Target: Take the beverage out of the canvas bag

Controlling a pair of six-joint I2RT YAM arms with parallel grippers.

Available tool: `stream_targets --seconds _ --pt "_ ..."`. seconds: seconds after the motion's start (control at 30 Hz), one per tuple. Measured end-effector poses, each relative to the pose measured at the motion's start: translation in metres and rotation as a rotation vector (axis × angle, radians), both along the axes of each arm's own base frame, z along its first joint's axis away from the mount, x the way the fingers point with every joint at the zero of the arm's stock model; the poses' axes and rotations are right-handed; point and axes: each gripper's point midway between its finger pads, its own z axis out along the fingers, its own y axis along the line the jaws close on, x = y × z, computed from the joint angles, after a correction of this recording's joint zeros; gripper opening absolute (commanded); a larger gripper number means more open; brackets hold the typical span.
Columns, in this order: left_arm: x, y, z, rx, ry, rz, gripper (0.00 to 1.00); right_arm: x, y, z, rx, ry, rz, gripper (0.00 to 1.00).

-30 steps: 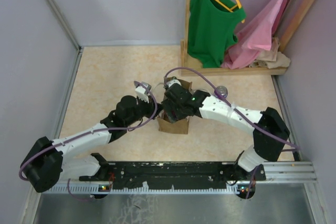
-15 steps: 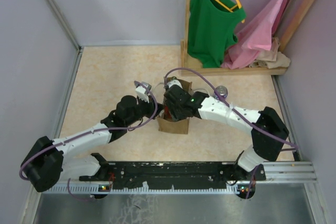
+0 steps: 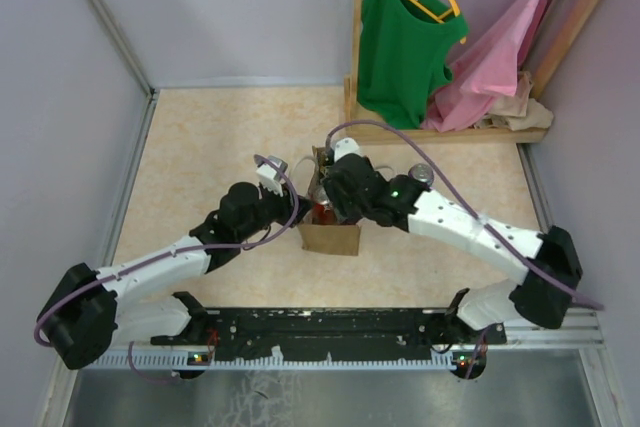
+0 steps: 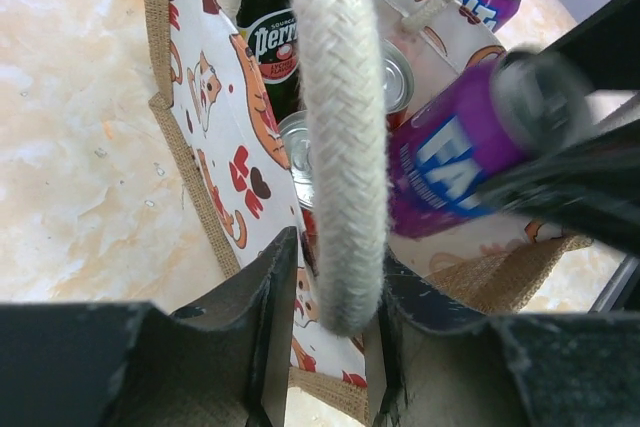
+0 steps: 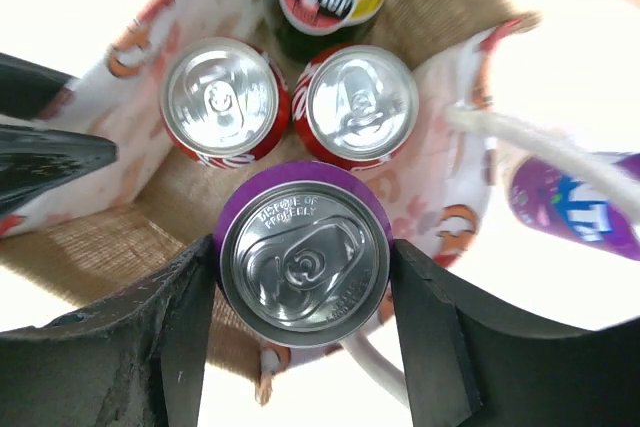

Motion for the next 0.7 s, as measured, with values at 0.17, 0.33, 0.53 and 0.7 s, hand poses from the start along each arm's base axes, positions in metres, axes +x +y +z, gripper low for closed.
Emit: stream_targets --seconds 0.17,0.33,0.53,0.7 --pt "0.000 0.001 0.000 0.008 -0.007 -0.002 0.37 0.007 -0.010 0.072 0.108 -0.177 -0.016 0.00" --pt "0.000 0.000 0.000 0.008 -0.007 -0.002 0.37 0.025 -0.029 0.135 0.173 -0.384 -0.110 0.00" --pt "0.000 0.001 -0.001 0.010 -0.008 -0.002 0.37 0.038 -0.065 0.180 0.131 -0.579 -0.259 0.00" --pt "0.000 0.001 -0.001 0.012 -0.010 -0.003 0.37 0.045 -0.106 0.211 0.098 -0.699 -0.437 0.00"
